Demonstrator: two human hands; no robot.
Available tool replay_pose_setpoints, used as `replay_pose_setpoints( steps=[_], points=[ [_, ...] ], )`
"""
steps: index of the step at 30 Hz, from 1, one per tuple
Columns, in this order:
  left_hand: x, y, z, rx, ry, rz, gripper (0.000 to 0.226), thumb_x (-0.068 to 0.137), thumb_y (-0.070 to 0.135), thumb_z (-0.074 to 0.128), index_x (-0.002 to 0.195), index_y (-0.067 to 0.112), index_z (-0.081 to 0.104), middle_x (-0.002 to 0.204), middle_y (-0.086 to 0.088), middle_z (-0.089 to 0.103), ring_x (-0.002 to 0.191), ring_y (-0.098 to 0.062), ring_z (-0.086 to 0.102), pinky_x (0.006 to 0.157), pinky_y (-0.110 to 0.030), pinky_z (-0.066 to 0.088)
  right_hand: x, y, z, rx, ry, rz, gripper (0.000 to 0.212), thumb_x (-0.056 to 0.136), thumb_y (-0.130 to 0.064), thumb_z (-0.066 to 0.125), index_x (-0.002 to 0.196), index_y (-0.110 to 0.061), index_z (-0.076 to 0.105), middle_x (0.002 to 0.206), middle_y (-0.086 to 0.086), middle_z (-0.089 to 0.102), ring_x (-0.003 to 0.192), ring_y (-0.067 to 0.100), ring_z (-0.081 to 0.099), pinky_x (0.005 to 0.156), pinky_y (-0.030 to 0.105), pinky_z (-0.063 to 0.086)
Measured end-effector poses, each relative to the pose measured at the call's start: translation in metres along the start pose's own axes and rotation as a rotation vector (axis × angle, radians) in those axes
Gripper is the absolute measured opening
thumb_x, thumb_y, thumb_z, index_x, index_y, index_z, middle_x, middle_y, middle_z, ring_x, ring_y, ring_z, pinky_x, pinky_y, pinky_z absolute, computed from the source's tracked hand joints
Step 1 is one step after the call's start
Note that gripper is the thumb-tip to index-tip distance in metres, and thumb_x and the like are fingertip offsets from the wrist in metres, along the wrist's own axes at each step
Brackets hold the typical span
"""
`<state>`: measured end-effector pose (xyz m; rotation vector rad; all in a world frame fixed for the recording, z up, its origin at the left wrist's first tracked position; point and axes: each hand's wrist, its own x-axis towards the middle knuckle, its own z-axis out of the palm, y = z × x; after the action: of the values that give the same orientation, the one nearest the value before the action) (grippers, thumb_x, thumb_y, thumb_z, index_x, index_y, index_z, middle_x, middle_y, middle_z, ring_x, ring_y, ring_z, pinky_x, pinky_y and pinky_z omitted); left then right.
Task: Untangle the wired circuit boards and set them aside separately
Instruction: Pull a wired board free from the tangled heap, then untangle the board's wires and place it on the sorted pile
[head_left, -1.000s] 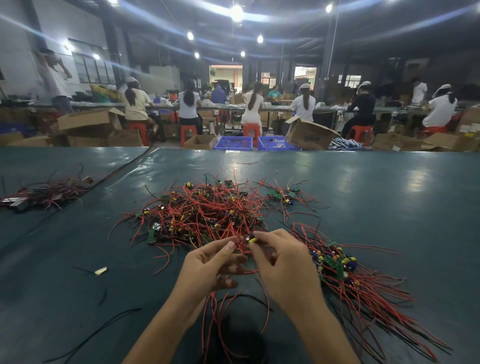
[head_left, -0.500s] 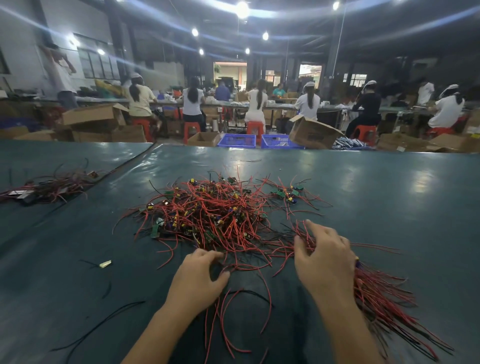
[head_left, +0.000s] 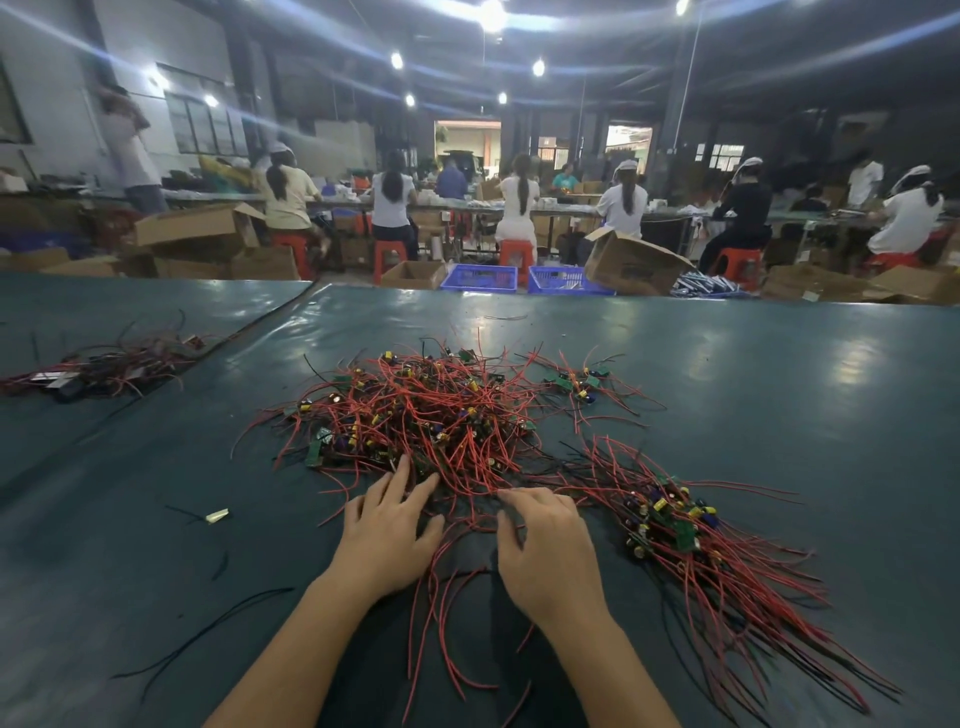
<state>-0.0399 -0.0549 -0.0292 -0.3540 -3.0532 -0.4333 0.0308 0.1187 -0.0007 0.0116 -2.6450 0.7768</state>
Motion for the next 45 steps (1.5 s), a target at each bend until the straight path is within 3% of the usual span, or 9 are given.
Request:
replay_pose_setpoints(
  steps=[5, 11, 17, 22, 25, 27, 33, 39, 45],
  points=[
    [0.007, -0.002, 0.002, 0.038, 0.034, -0.004, 0.059, 0.095, 0.058, 0.03, 0.149, 0.046, 0.011, 0.162, 0.006, -0.006, 0.145, -0.021, 0.005, 0.113, -0.05, 0.009, 0.001, 0.001, 0.001, 0.018, 0.025, 0.0, 0.034, 0.101, -0.029, 0.046, 0.131, -0.023, 0.061, 0.129, -0.009, 0.061, 0.122, 0.012, 0.046, 0.103, 0.026, 0.038],
    [0.014, -0.002, 0.003, 0.074, 0.017, 0.02, 0.064, 0.094, 0.061, 0.027, 0.149, 0.047, -0.003, 0.157, 0.01, -0.028, 0.145, -0.024, -0.005, 0.114, -0.053, 0.006, 0.001, 0.001, 0.003, 0.031, 0.025, 0.004, 0.035, 0.101, -0.03, 0.047, 0.132, -0.023, 0.06, 0.129, -0.008, 0.06, 0.123, 0.012, 0.045, 0.104, 0.027, 0.037],
    [0.014, 0.001, 0.001, 0.025, 0.135, -0.053, 0.057, 0.092, 0.061, 0.035, 0.144, 0.039, 0.028, 0.156, 0.006, 0.018, 0.14, -0.025, 0.017, 0.112, -0.049, 0.018, 0.001, 0.002, 0.003, 0.042, 0.03, 0.006, 0.035, 0.1, -0.031, 0.048, 0.132, -0.023, 0.06, 0.128, -0.009, 0.06, 0.123, 0.011, 0.044, 0.104, 0.026, 0.037],
    [0.007, 0.005, -0.007, -0.062, 0.315, -0.067, 0.028, 0.093, 0.049, 0.046, 0.115, 0.032, 0.053, 0.121, 0.008, 0.055, 0.118, -0.019, 0.042, 0.101, -0.038, 0.028, 0.001, 0.002, 0.002, 0.049, 0.03, 0.003, 0.036, 0.1, -0.032, 0.048, 0.133, -0.024, 0.059, 0.128, -0.009, 0.059, 0.124, 0.011, 0.043, 0.104, 0.027, 0.037],
    [0.0, 0.005, -0.014, -0.115, 0.492, -0.057, 0.012, 0.09, 0.036, 0.057, 0.1, 0.031, 0.061, 0.096, 0.011, 0.063, 0.106, -0.02, 0.05, 0.095, -0.037, 0.027, 0.0, 0.001, 0.001, 0.055, 0.044, -0.005, 0.035, 0.1, -0.032, 0.049, 0.132, -0.023, 0.06, 0.126, -0.009, 0.06, 0.123, 0.012, 0.044, 0.104, 0.027, 0.038],
    [-0.006, 0.005, -0.017, -0.159, 0.593, -0.044, 0.017, 0.085, 0.026, 0.066, 0.102, 0.029, 0.066, 0.084, 0.011, 0.064, 0.1, -0.021, 0.053, 0.091, -0.037, 0.028, 0.0, 0.0, 0.0, 0.068, 0.06, -0.015, 0.035, 0.099, -0.031, 0.051, 0.131, -0.022, 0.061, 0.125, -0.009, 0.061, 0.122, 0.012, 0.045, 0.104, 0.027, 0.038],
    [-0.018, 0.013, -0.022, -0.537, 0.61, 0.082, 0.025, 0.088, 0.012, 0.066, 0.11, 0.024, 0.066, 0.086, 0.014, 0.062, 0.086, -0.014, 0.056, 0.079, -0.039, 0.052, 0.0, -0.004, 0.0, 0.108, 0.069, -0.029, 0.034, 0.099, -0.028, 0.052, 0.131, -0.021, 0.062, 0.124, -0.008, 0.061, 0.12, 0.01, 0.045, 0.101, 0.031, 0.043],
    [-0.031, 0.028, -0.033, -0.717, 0.748, 0.133, 0.031, 0.086, 0.01, 0.069, 0.102, 0.035, 0.061, 0.087, 0.016, 0.064, 0.086, -0.01, 0.06, 0.077, -0.029, 0.053, -0.001, -0.006, 0.0, 0.133, 0.065, -0.035, 0.034, 0.098, -0.027, 0.053, 0.131, -0.02, 0.062, 0.123, -0.009, 0.061, 0.117, 0.01, 0.046, 0.099, 0.03, 0.045],
    [-0.039, 0.053, -0.044, -1.277, 0.693, 0.181, 0.04, 0.081, 0.01, 0.074, 0.115, 0.028, 0.06, 0.089, 0.001, 0.072, 0.082, -0.011, 0.069, 0.074, -0.018, 0.054, -0.001, -0.009, -0.001, 0.202, 0.095, -0.066, 0.032, 0.1, -0.031, 0.053, 0.127, -0.02, 0.064, 0.117, -0.01, 0.063, 0.111, 0.008, 0.053, 0.095, 0.023, 0.044]
  ],
)
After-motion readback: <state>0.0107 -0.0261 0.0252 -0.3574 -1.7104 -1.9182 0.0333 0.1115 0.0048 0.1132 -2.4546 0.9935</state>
